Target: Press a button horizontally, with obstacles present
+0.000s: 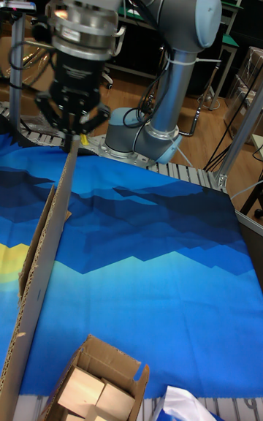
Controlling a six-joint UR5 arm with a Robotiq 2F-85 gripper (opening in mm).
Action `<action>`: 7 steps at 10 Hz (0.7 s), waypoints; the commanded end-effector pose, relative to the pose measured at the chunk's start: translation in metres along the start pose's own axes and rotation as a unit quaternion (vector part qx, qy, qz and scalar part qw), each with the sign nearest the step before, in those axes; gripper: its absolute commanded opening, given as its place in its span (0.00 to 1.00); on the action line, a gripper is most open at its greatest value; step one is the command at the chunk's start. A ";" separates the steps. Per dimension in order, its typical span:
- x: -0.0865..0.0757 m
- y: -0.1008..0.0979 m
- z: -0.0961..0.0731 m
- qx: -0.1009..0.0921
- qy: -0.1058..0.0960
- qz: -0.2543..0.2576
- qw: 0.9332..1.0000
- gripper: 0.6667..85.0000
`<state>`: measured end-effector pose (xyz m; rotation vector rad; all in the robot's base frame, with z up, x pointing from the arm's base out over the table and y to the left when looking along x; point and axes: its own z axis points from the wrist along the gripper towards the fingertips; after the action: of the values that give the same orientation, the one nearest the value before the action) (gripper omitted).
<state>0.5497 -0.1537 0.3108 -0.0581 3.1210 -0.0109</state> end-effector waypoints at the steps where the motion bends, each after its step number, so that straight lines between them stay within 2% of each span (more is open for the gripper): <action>1: 0.004 -0.038 0.008 -0.001 -0.009 -0.028 1.000 0.00; 2: 0.003 -0.049 0.016 0.000 -0.015 -0.035 0.999 0.00; 4: -0.004 -0.061 0.037 -0.011 -0.029 -0.049 0.998 0.00; 6: -0.006 -0.058 0.044 -0.020 -0.029 -0.052 0.998 0.00; 7: -0.003 -0.049 0.044 -0.037 -0.024 -0.046 0.998 0.00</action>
<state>0.5546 -0.2065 0.2755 -0.1907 3.0779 0.0274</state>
